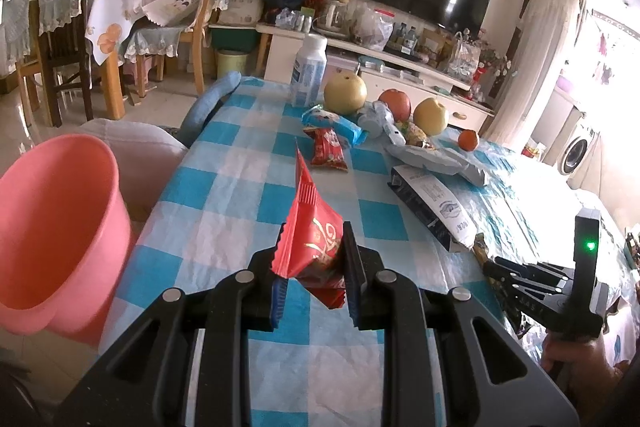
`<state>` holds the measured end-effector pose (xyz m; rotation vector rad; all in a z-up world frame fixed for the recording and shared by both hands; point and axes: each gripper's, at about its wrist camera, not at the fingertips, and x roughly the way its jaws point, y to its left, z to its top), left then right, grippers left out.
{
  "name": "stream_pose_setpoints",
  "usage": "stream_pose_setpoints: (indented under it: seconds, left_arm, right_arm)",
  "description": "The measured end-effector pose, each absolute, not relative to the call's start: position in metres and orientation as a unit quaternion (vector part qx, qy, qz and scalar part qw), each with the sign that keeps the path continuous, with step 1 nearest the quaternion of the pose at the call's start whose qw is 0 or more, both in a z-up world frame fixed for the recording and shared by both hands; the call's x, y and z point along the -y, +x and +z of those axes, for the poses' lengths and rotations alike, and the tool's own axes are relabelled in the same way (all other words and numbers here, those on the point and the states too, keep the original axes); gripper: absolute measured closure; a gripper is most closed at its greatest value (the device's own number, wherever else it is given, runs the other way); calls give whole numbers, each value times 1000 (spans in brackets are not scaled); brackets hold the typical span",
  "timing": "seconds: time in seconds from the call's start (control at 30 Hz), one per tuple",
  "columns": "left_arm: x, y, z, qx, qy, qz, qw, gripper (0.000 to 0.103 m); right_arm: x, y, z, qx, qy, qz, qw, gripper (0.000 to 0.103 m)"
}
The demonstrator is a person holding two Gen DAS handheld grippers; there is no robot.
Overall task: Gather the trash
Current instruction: 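Release the red wrapper into the pink bucket with left tool while right tool drops the COFFEEMIX stick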
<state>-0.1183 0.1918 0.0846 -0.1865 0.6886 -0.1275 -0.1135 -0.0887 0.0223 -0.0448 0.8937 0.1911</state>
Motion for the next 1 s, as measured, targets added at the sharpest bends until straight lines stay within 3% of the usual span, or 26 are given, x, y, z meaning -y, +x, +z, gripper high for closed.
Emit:
stream_pose_setpoints:
  seconds: [0.47,1.0]
  left_arm:
    - [-237,-135,101,-307,-118,-42,943,77]
    - [-378,-153,107,-276,-179,100,939,77]
  right_arm:
    - [45,-144,102,-357,23,161,920,88]
    - [-196,-110,157,-343,32,395,852,88]
